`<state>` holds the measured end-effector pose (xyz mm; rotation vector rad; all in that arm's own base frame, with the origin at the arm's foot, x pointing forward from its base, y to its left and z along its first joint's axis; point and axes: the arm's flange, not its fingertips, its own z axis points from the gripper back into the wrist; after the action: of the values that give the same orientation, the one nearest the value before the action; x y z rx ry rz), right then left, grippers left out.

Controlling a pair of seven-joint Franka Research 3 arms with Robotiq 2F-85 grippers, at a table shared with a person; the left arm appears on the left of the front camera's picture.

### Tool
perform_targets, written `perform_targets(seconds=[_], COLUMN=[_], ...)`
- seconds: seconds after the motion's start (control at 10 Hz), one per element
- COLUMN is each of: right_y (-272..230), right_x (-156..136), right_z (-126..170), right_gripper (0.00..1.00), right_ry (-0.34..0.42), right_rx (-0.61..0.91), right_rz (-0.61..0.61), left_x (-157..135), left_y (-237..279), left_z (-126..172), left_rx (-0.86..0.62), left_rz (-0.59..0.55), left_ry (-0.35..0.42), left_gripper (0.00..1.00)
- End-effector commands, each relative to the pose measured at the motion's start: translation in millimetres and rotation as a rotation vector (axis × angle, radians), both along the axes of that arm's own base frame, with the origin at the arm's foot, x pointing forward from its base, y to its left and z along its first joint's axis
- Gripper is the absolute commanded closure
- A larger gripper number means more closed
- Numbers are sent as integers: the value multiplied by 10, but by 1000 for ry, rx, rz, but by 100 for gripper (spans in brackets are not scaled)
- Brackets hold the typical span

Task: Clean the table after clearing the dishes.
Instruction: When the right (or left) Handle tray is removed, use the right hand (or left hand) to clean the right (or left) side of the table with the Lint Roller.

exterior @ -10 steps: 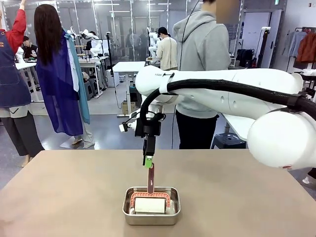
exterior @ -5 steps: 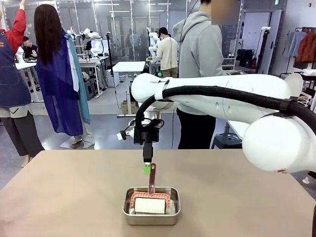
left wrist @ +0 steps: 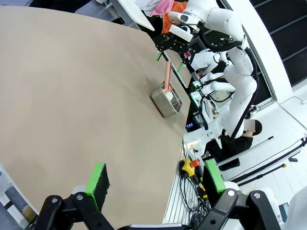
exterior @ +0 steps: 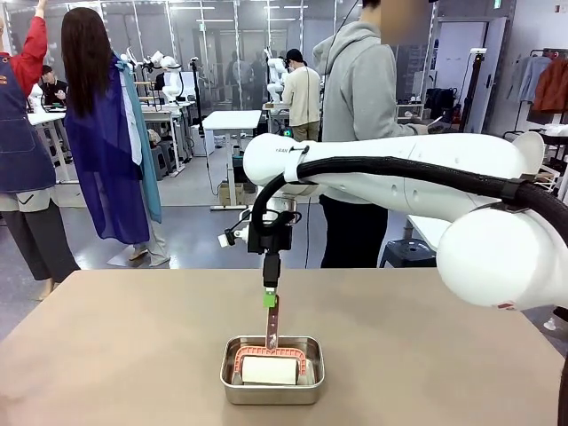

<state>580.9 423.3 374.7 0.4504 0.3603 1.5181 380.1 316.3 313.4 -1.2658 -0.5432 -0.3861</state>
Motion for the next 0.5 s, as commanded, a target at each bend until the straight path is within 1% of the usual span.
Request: perform_targets(seconds=[0.0, 0.3, 0.4], right_y=[30, 3, 33], right_x=[38, 51, 37], right_z=[-69, -139, -187], right_gripper=[0, 0, 0], right_ry=[9, 43, 98], right_rx=[2, 13, -16], right_rz=[32, 54, 44], left_x=[-58, -58, -58], left_y=[-35, -35, -35], left_z=[43, 43, 43], left_rx=[3, 3, 3], left_rz=[5, 5, 5], left_ry=[8, 8, 8], left_gripper=[0, 0, 0])
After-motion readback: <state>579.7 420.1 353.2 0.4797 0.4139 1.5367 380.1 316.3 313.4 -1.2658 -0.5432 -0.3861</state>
